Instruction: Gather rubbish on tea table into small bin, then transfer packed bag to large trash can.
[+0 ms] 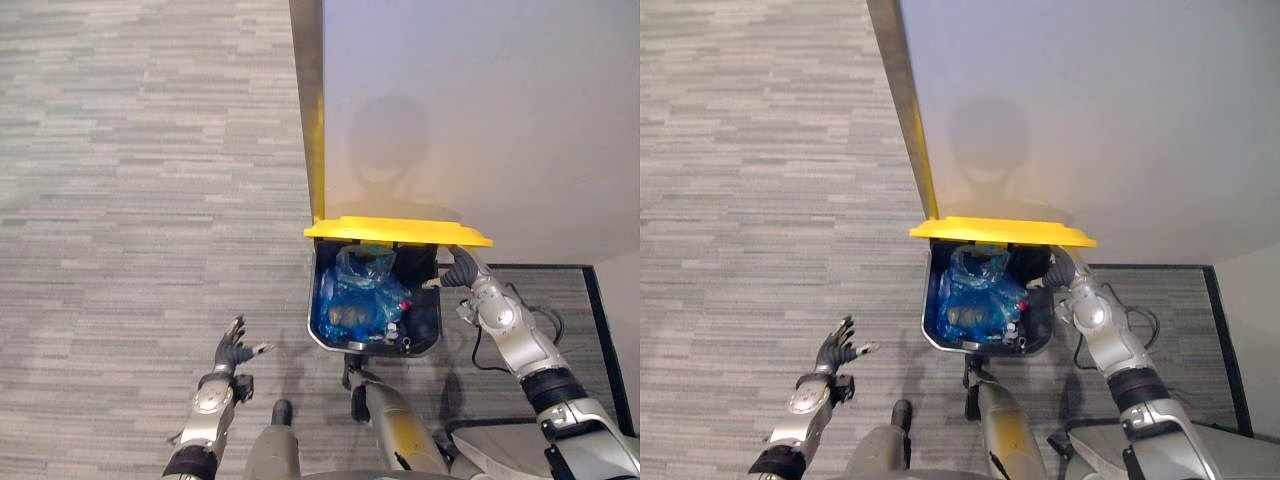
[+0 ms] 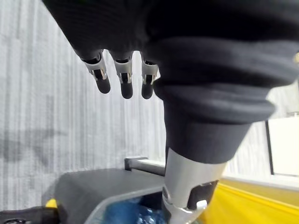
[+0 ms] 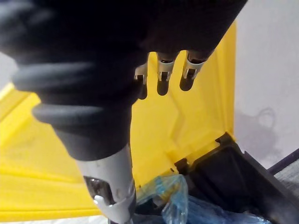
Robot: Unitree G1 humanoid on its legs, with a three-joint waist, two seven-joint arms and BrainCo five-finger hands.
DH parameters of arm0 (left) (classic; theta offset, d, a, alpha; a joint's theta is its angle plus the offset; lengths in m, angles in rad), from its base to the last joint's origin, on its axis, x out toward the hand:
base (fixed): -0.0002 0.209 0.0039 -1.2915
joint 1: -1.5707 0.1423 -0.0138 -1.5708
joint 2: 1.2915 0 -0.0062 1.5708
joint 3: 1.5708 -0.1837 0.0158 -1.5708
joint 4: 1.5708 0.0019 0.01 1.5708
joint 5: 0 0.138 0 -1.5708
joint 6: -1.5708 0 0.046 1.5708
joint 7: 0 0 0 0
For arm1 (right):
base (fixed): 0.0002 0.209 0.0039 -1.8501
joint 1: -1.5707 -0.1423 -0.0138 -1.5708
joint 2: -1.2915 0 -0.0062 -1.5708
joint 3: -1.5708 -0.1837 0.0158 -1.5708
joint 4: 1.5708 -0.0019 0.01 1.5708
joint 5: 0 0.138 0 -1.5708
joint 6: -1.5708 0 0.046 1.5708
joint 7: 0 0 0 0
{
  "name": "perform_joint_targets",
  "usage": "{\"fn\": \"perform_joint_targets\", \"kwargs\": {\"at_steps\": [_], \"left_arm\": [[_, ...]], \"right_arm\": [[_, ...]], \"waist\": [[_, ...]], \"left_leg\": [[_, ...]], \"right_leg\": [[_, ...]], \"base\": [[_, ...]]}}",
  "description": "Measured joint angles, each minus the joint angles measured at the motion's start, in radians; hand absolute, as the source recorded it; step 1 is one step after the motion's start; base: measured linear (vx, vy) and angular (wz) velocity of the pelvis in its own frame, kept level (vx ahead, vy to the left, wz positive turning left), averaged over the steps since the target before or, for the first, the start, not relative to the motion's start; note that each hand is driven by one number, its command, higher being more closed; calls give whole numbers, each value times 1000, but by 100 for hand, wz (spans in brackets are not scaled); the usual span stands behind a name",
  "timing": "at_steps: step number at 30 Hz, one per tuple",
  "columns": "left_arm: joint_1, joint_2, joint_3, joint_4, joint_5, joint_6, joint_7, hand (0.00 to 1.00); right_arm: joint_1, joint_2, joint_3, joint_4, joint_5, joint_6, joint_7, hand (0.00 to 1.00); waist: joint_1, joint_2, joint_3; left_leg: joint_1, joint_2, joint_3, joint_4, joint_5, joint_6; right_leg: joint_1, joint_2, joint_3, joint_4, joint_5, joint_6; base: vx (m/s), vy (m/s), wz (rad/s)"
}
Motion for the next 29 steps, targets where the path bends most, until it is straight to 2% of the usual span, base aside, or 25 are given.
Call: {"fn": "perform_joint_targets", "kwargs": {"at_steps": [4,6,8,9,10,11,12,14,16,17,18,19,20,21,22,24,27,29], "left_arm": [[33,20,1,78,9,12,-24,0],[47,20,1,101,32,13,-38,0],[50,19,1,116,43,13,-40,0],[52,19,2,117,43,13,-39,0],[62,19,5,116,43,13,-39,0],[65,18,15,117,43,13,-40,0],[67,-4,45,120,43,15,-37,0],[76,-8,46,118,43,18,-37,0],[87,-20,51,103,44,29,-37,0],[93,-25,52,85,44,32,-37,0],[101,-25,54,62,44,34,-36,0],[95,-41,66,49,44,36,-36,0],[94,-68,69,39,44,36,-37,0],[95,-83,69,36,44,35,-37,0],[88,-101,70,37,44,36,-37,0],[75,-118,69,37,44,33,-37,0],[76,-103,71,41,44,32,-32,0],[77,-94,73,49,44,33,-27,0]], "right_arm": [[5,50,-13,34,3,-1,1,0],[25,89,-38,44,14,-1,0,0],[73,121,-60,45,48,-4,-1,0],[89,139,-76,45,62,-4,-2,0],[118,170,-90,42,103,-4,-4,0],[136,186,-99,39,123,-5,-4,0],[203,225,-117,39,155,-4,-3,0],[292,278,-152,40,181,-4,-1,0],[379,336,-184,40,198,-4,0,0],[401,353,-199,40,198,-3,-1,0],[421,372,-222,40,198,-2,-2,0],[429,375,-240,40,199,1,-5,0],[431,375,-258,40,200,1,-9,0],[433,374,-272,44,202,0,-14,0],[427,368,-291,63,207,-4,-22,0],[430,353,-332,141,217,-1,-29,0],[434,335,-357,225,224,7,-36,0],[433,342,-363,236,241,7,-42,0]], "waist": [[1,-2,0],[0,-6,1],[1,-17,2],[1,-25,3],[0,-31,1],[0,-29,4],[-3,-23,8],[-5,-21,6],[-3,-38,-9],[4,-51,-17],[8,-67,-27],[5,-63,-29],[5,-52,-40],[7,-48,-51],[5,-36,-60],[2,-18,-82],[3,-11,-94],[7,-11,-95]], "left_leg": [[53,-13,13,4,-4,6],[67,-25,16,29,-12,21],[59,-58,11,75,-25,42],[54,-79,11,97,-27,45],[46,-86,21,110,-10,89],[30,-79,49,105,-1,102],[19,-60,77,89,29,104],[36,-35,87,38,77,91],[13,-9,117,8,116,76],[-2,-4,132,11,119,71],[-32,6,151,20,123,60],[-41,15,159,-1,142,36],[-30,35,181,-40,155,17],[-28,43,183,-59,159,16],[-34,60,190,-77,171,-1],[-27,74,187,-110,200,6],[-15,71,184,-159,245,6],[-17,66,184,-161,251,7]], "right_leg": [[45,-3,20,0,7,11],[68,-9,29,1,20,18],[74,-28,45,1,48,36],[72,-39,57,-2,64,58],[75,-39,88,-48,110,139],[54,-46,86,-10,78,134],[-28,-61,51,285,-15,-10],[-32,-90,22,505,-81,-10],[37,-153,25,615,-136,32],[74,-181,33,605,-138,46],[112,-190,49,526,-183,106],[131,-161,30,433,-195,112],[166,-120,28,317,-195,112],[193,-98,29,223,-197,104],[224,-67,34,118,-170,29],[250,-37,36,28,-117,24],[257,-34,32,-20,-81,29],[264,-37,29,-38,-62,26]], "base": [[-21,35,-13],[-48,46,-11],[-104,80,-18],[-140,109,-48],[-227,73,-57],[-352,59,-77],[-350,37,-52],[-155,3,-35],[-112,-150,-41],[-160,-261,-57],[-122,-208,-55],[-141,-228,-72],[-112,-181,-75],[-176,-191,-91],[-195,-139,-69],[-146,-55,-27],[-67,4,4],[-60,41,2]]}}
